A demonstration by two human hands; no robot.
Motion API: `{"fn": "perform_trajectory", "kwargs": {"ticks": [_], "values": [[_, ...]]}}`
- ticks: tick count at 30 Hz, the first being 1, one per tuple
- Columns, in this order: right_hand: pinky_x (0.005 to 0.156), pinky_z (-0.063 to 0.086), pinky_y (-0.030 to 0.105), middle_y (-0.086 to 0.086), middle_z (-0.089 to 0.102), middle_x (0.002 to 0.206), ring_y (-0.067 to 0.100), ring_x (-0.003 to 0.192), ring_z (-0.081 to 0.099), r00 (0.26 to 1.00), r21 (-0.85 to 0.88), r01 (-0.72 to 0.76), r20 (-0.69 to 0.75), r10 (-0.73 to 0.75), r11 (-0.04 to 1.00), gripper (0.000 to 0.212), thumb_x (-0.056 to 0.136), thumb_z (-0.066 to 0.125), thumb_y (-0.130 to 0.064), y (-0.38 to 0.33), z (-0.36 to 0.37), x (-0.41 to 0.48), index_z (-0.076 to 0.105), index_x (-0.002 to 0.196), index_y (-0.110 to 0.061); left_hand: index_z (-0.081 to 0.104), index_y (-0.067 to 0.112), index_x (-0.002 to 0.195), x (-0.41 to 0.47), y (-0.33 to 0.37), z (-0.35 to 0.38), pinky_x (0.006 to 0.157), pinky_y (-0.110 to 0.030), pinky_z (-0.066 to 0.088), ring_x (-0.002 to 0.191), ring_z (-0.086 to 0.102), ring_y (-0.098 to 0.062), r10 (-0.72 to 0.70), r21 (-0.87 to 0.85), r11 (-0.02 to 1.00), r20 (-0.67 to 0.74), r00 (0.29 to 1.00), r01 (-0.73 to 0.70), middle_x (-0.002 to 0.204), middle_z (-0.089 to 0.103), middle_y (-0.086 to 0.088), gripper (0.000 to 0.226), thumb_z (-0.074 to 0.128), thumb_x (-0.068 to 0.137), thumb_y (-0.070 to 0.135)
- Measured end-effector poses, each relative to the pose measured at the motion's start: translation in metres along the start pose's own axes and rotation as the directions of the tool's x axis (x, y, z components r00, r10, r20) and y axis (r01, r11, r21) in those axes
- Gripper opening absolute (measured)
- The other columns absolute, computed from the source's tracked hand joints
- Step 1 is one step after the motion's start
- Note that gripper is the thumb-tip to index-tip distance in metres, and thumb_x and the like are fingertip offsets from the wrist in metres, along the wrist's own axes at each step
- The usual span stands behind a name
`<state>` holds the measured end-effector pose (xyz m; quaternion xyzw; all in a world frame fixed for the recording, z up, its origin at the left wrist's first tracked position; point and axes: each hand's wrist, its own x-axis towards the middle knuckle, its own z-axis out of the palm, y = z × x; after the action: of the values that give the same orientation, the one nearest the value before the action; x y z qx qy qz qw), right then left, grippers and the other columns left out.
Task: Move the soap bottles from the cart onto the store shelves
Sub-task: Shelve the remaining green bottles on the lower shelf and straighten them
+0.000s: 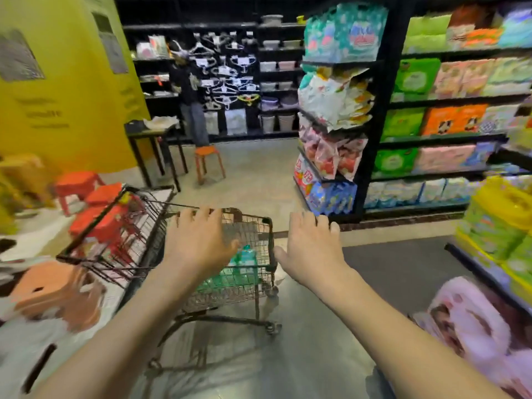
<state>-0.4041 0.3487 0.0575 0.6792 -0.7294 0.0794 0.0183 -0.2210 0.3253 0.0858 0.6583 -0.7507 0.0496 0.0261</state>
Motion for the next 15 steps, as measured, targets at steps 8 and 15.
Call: {"fn": "perform_trajectory", "kwargs": {"ticks": [8, 15], "values": [[0.106, 0.036, 0.052, 0.013, 0.049, 0.140, 0.038, 0.129, 0.045, 0.979, 0.043, 0.200, 0.017, -0.201, 0.979, 0.068, 0.094, 0.056, -0.053, -0.020, 0.040, 0.100, 0.040, 0.143, -0.009, 0.031, 0.023, 0.160, 0.066, -0.023, 0.039, 0.124, -0.050, 0.022, 0.152, 0.028, -0.031, -0.173, -0.001, 0.985, 0.057, 0.983, 0.174, 0.166, 0.034, -0.002, 0.081, 0.046, 0.095, 0.070], [0.110, 0.037, 0.056, 0.015, 0.045, 0.146, 0.037, 0.131, 0.045, 0.941, 0.041, 0.316, 0.110, -0.318, 0.948, 0.065, 0.098, 0.052, -0.052, -0.060, 0.073, 0.170, 0.039, 0.145, -0.009, 0.030, 0.023, 0.160, 0.117, -0.070, 0.074, 0.122, -0.051, 0.026, 0.151, 0.030, -0.031, -0.296, -0.008, 0.954, 0.126, 0.947, 0.299, 0.164, 0.036, -0.003, 0.080, 0.046, 0.097, 0.070]]}}
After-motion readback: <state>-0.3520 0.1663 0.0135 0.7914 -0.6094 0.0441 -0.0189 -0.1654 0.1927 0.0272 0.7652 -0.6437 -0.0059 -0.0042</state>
